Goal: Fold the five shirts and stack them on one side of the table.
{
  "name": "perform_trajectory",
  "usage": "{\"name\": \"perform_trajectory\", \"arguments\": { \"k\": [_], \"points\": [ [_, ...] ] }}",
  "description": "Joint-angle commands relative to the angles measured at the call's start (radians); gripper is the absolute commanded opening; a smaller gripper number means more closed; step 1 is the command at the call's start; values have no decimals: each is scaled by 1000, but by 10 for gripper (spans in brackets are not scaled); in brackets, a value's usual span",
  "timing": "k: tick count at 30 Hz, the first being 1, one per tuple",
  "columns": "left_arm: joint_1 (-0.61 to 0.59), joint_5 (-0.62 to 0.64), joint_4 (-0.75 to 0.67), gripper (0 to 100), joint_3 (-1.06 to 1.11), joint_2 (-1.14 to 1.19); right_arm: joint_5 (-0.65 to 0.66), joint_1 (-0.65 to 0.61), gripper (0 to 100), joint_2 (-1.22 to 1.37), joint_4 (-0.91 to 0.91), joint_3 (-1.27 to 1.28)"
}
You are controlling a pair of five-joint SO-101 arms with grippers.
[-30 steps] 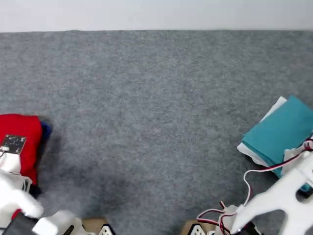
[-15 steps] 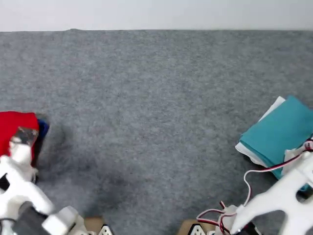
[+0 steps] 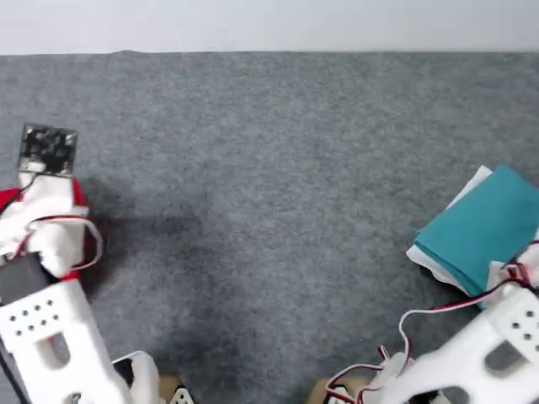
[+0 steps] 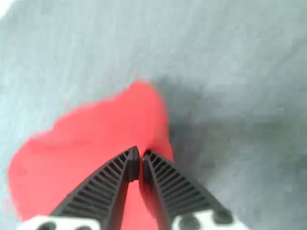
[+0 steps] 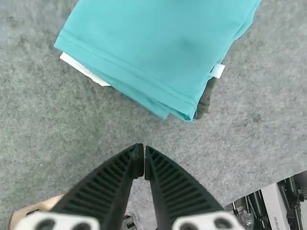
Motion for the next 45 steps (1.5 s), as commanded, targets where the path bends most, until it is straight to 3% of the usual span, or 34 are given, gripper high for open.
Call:
{"name": "perform_trajectory", "arguments": {
  "k": [1, 5, 15, 19, 22, 25, 33, 39, 45],
  "points": [
    [178, 124, -9, 6, -101, -64, -6, 5, 9, -56, 41, 51],
    [350, 192, -41, 6, -194, -68, -6, 8, 9, -139, 39, 163],
    [769, 195, -32, 6, -432, -74, -5, 5, 9, -344, 33, 334],
    [855, 195, 0, 6, -581, -69, -5, 5, 9, -372, 21, 374],
    [819, 189, 18, 6, -621, -66, -5, 5, 9, -371, 16, 374],
    [710, 189, 71, 6, -570, -66, -5, 5, 9, -371, 12, 374],
    [423, 135, 146, 6, -208, -72, -5, -24, 9, -371, 10, 374],
    [404, 44, 143, 17, 68, -74, -11, -163, 9, -371, 10, 376],
    [402, 89, 143, 179, 77, -74, -11, -219, 9, -371, 12, 376]
  ]
}}
